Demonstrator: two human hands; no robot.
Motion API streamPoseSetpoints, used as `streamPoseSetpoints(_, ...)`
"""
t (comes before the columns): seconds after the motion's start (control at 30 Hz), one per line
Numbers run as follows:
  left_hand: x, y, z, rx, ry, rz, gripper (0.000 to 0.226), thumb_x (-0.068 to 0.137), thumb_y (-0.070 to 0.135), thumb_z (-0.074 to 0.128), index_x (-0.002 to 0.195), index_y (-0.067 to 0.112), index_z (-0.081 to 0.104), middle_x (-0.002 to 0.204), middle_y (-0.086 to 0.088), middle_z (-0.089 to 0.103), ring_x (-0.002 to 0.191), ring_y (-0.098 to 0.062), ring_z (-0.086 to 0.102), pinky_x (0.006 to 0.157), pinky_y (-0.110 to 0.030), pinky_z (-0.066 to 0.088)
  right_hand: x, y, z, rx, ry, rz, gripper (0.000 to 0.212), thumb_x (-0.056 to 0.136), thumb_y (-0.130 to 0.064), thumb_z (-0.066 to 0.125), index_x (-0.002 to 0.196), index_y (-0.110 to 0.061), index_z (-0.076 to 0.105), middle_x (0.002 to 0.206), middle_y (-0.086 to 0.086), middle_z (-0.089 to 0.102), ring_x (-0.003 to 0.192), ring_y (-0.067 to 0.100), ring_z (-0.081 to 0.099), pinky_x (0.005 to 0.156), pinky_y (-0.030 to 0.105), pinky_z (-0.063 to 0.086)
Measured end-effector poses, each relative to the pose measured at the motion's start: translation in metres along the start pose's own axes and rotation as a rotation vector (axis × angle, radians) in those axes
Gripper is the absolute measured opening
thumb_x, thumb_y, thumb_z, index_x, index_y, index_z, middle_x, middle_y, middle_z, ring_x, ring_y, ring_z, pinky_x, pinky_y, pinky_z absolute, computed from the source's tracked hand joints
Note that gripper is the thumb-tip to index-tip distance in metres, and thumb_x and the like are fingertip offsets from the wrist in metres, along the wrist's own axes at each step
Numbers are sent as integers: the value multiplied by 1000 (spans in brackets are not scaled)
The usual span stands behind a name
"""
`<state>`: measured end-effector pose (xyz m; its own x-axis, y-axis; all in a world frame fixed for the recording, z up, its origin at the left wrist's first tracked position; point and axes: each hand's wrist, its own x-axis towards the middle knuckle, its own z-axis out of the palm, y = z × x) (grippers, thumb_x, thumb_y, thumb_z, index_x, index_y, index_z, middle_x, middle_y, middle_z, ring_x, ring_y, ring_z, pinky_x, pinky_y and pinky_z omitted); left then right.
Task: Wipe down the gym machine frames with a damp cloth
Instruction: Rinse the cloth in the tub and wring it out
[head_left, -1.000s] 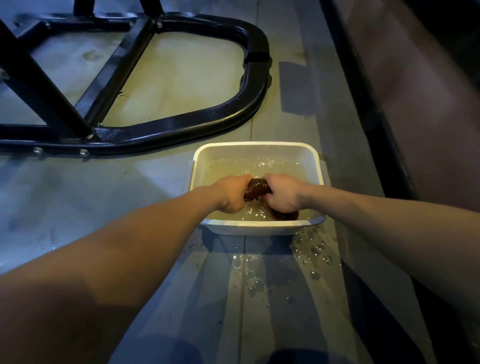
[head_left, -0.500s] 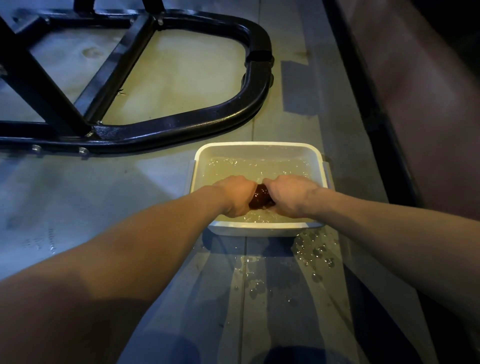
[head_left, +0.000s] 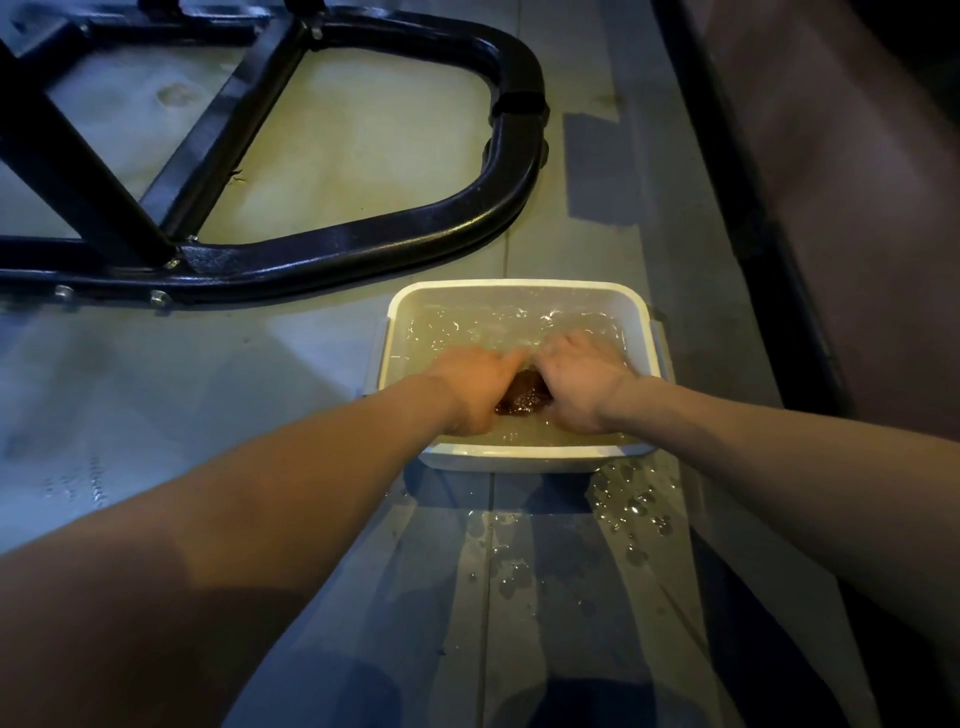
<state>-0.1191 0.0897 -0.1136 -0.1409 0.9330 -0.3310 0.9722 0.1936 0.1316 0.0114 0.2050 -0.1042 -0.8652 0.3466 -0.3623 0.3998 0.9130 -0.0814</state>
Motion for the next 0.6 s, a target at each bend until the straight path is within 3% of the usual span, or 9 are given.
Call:
streamPoseSetpoints(0.07, -1, 4, 5, 56, 6, 45, 58, 92, 19, 68, 139, 22, 33, 104, -5, 63, 83, -23, 55, 72, -35, 46, -1, -3, 0, 34, 11, 26, 23, 95, -22, 62, 118, -18, 58, 116, 7, 64, 102, 26, 56, 88, 38, 50)
streamPoseSetpoints(0.2, 2, 5, 3, -60, -4, -26, 65, 91, 10, 64, 145, 23, 31, 111, -6, 57, 91, -26, 56, 79, -41, 53, 2, -9, 4, 223, -53, 66, 37, 96, -10, 59, 132, -10, 48, 116, 10, 64, 90, 23, 54, 77, 32, 45)
streamPoseSetpoints(0.3, 3, 2, -4, -95, 12, -70, 51, 92, 20, 68, 134, 21, 39, 99, -5, 60, 85, -27, 62, 73, -40, 54, 3, -8, 1, 324, -21, 22, 51, 93, -22, 69, 133, -13, 40, 105, 3, 60, 87, 17, 57, 70, 29, 45)
streamPoseSetpoints(0.4, 1, 4, -11, -57, 39, -88, 41, 91, 33, 72, 124, 20, 52, 89, 2, 60, 80, -21, 61, 70, -34, 51, -3, -9, -5, 209, 31, -41, 57, 93, -43, 71, 135, -20, 40, 100, 1, 63, 86, 19, 62, 77, 37, 56)
streamPoseSetpoints(0.5, -2, 11, -12, -22, 20, -108, 25, 92, 35, 69, 112, 22, 61, 81, 4, 60, 75, -21, 61, 68, -34, 52, -8, -14, -10, 30, 58, -58, 40, 96, -43, 66, 126, -21, 53, 93, 2, 65, 83, 22, 64, 79, 39, 57)
streamPoseSetpoints(0.6, -4, 13, -15, 8, -27, -94, 12, 95, 34, 65, 99, 22, 63, 77, 4, 59, 70, -17, 58, 63, -31, 48, -12, -19, -17, -50, 35, -84, 19, 99, -37, 60, 103, -19, 65, 77, -1, 60, 76, 21, 64, 76, 37, 59)
